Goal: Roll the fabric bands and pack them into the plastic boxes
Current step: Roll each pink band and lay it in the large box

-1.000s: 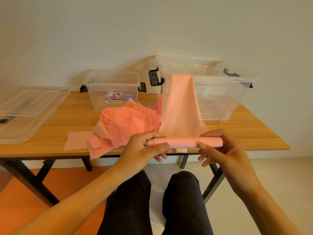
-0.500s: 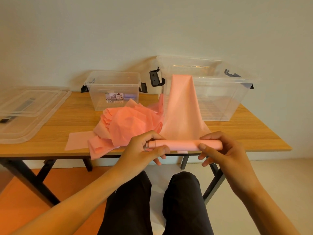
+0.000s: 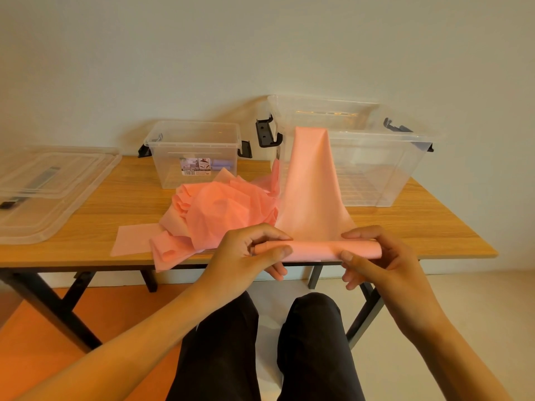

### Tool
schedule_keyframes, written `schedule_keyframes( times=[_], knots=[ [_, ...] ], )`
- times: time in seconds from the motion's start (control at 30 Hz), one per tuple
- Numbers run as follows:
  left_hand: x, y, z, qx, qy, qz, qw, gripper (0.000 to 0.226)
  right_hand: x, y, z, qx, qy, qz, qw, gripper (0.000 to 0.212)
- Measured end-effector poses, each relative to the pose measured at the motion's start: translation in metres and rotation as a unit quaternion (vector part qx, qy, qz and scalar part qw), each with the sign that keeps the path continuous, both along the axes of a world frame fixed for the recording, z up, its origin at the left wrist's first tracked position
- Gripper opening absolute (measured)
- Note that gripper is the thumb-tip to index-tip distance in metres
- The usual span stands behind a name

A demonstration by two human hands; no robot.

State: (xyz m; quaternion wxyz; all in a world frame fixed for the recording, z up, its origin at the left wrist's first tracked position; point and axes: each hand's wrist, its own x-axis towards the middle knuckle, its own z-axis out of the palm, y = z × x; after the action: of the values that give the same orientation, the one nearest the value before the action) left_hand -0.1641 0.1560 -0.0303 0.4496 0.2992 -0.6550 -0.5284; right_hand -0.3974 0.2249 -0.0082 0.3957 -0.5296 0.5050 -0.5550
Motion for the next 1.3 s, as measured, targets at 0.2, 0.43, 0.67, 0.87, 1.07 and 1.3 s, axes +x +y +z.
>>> schedule_keyframes(
  times=[0.2,0.43,0.67,0.87,1.07,1.3],
  knots=[
    [0.0012,0.0004,-0.0011,-0.009,-0.033,-0.012,0.999,0.030,-0.0010,-0.0004,0.0013,0.002,0.012,-0.006,1.000,0.029],
    [-0.0006,0.0019,-0.0042,0.005,-0.040,-0.020,0.999,0.028,0.0011,-0.0013,0.0047,0.003,0.032,-0.001,0.999,0.030],
    [0.0008,0.0015,-0.0013,-0.007,-0.043,-0.024,0.999,0.028,0.0020,-0.0026,0.0020,0.000,0.045,-0.014,0.999,0.028],
    [0.0003,-0.0003,-0.0029,-0.016,-0.037,-0.001,0.999,0.024,0.0029,-0.0026,0.0016,0.002,0.051,-0.018,0.999,0.027],
    [0.0033,-0.0008,-0.0063,-0.001,-0.034,-0.012,0.999,0.011,0.0028,-0.0015,0.0003,-0.002,0.050,-0.001,0.999,0.029],
    [0.0007,0.0029,-0.0026,0.000,-0.037,-0.024,0.999,0.022,0.0043,-0.0039,0.0023,0.006,0.052,-0.011,0.999,0.029]
  ],
)
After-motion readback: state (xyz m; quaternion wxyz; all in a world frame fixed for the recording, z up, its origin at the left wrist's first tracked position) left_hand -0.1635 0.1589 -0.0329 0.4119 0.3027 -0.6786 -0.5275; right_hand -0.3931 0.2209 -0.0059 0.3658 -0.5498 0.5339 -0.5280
